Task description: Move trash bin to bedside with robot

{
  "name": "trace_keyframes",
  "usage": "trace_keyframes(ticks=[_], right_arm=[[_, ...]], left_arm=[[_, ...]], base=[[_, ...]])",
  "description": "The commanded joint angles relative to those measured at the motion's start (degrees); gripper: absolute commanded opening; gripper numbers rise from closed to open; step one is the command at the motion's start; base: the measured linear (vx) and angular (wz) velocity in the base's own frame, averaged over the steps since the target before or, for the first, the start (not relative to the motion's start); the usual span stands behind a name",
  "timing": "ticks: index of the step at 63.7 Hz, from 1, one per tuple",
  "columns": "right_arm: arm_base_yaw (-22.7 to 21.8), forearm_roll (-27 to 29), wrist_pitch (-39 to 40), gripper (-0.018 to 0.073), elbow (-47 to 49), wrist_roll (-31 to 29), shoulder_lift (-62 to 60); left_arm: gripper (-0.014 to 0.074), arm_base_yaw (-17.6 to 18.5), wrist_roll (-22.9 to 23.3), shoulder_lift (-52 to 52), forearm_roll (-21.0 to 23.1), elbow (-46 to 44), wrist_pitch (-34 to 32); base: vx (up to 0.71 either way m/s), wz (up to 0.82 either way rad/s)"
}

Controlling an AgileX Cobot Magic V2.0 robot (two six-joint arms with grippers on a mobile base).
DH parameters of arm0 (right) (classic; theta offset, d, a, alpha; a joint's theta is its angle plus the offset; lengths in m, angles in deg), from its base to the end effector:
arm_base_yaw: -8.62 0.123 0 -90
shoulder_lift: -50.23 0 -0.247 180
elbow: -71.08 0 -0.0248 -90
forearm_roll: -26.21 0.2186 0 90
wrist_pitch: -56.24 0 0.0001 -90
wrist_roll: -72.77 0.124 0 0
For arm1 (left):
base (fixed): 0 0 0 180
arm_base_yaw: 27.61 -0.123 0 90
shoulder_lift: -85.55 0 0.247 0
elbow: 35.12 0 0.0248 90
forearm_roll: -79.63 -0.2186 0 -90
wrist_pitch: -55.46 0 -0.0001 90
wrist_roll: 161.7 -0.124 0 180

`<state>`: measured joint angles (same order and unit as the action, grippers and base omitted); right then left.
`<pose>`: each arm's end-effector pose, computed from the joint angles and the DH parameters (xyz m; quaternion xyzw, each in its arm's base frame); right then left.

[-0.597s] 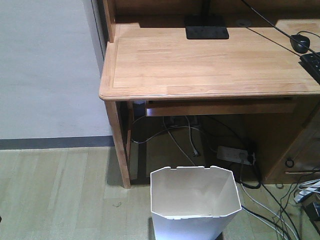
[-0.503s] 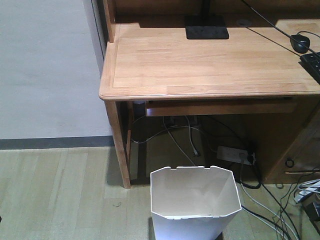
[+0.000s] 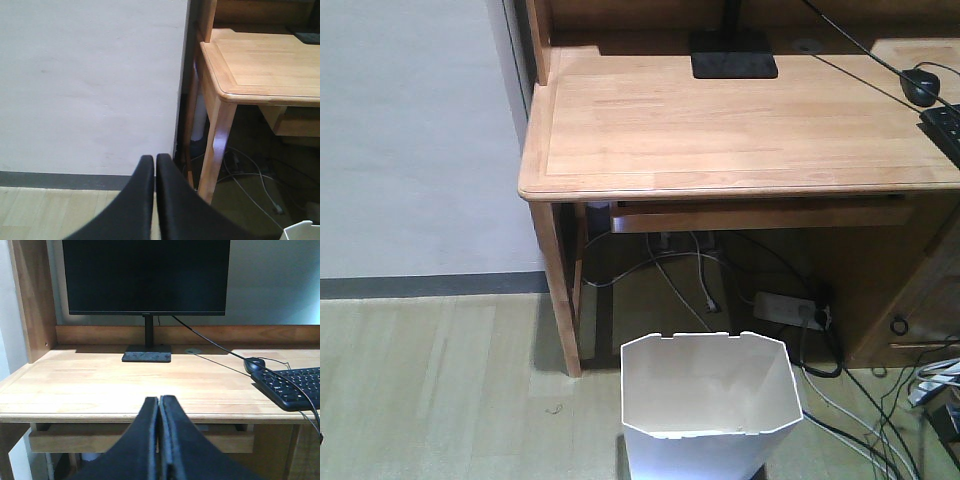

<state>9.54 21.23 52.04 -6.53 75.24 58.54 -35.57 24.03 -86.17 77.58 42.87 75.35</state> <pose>0.0959 0.0007 0.1987 -0.0189 0.7075 -0.0120 0.7064 0.0901 0.0141 0.1630 -0.0855 0.7948 0.0267 0.6002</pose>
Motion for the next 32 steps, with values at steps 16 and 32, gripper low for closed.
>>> trace_keyframes(ticks=[16,32], right_arm=[[-0.23,-0.73,4.2,-0.0009,-0.39,-0.39,-0.63],[-0.23,-0.86,7.73,-0.0009,-0.26,-0.69,-0.63]], left_arm=[[-0.0006,0.17,0.25,-0.81,0.13,0.19,-3.76],[-0.0006,0.17,0.25,-0.81,0.13,0.19,-3.76]], base=[[0.0,0.0],[0.0,0.0]])
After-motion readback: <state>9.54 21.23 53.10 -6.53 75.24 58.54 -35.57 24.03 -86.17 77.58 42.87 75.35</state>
